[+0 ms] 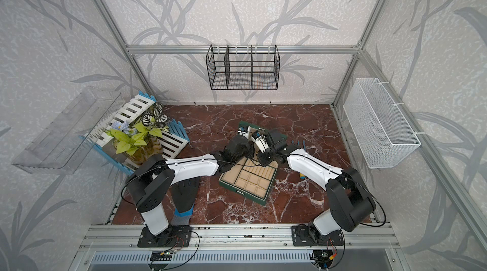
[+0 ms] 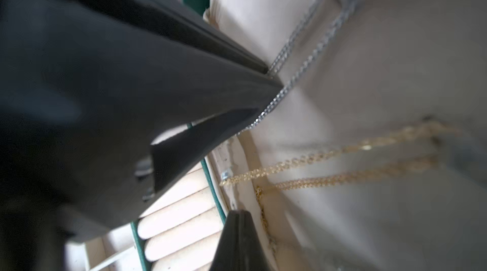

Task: Put jewelry chain into jewelry box
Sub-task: Adjust the necklace in the storage slot.

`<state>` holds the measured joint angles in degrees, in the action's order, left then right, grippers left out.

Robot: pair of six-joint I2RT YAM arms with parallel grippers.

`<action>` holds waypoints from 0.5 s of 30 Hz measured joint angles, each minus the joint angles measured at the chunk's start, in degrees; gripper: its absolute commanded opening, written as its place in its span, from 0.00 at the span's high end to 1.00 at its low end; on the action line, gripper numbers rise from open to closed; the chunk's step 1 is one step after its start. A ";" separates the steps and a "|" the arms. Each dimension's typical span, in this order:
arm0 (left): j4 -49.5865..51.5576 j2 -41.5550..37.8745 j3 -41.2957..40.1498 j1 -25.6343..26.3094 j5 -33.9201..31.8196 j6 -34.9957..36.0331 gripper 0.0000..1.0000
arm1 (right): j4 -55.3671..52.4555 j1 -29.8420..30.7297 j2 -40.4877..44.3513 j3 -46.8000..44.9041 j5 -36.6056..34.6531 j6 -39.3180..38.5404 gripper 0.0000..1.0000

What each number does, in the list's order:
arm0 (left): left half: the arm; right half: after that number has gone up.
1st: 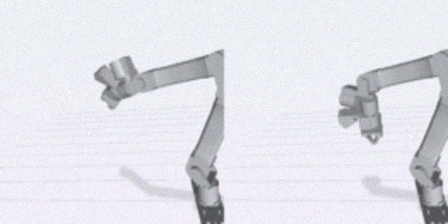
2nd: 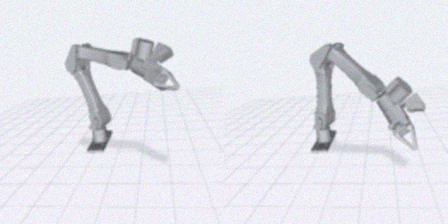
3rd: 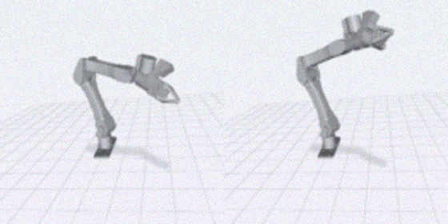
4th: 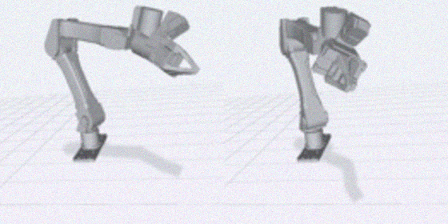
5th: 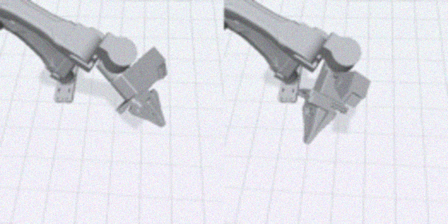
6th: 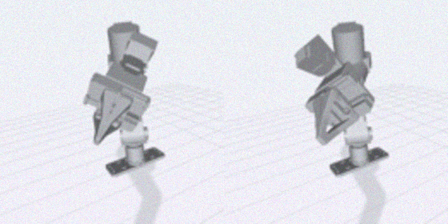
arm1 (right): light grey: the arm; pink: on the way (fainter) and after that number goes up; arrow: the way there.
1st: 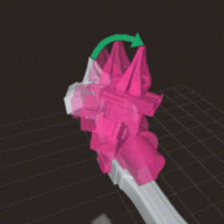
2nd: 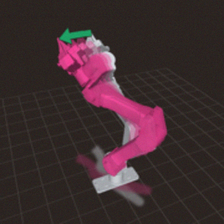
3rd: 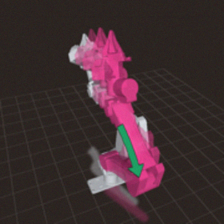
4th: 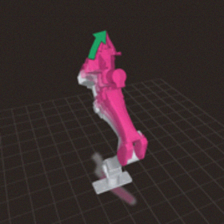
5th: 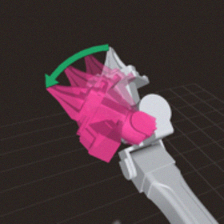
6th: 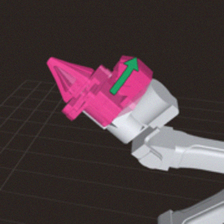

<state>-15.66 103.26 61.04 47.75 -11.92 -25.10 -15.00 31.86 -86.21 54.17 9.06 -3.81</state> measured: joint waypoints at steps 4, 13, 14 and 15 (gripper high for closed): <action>0.11 0.00 0.00 0.17 -0.31 0.17 1.00 | 0.33 -0.22 0.00 -0.04 -0.09 0.68 1.00; 2.14 -1.97 -0.02 -0.20 -0.31 2.05 1.00 | 0.98 -0.44 0.00 -0.15 -1.31 2.19 1.00; 2.45 -2.60 -0.02 -0.35 -0.15 2.21 1.00 | 1.11 -0.48 0.00 -0.26 -1.40 2.36 1.00; 2.84 -3.30 -0.02 -0.57 0.07 2.43 1.00 | 1.22 -0.52 0.00 -0.35 -1.49 2.51 1.00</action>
<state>-12.82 99.96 61.01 47.18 -11.86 -22.68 -13.78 31.33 -86.21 53.82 7.57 -1.30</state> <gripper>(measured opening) 0.035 0.039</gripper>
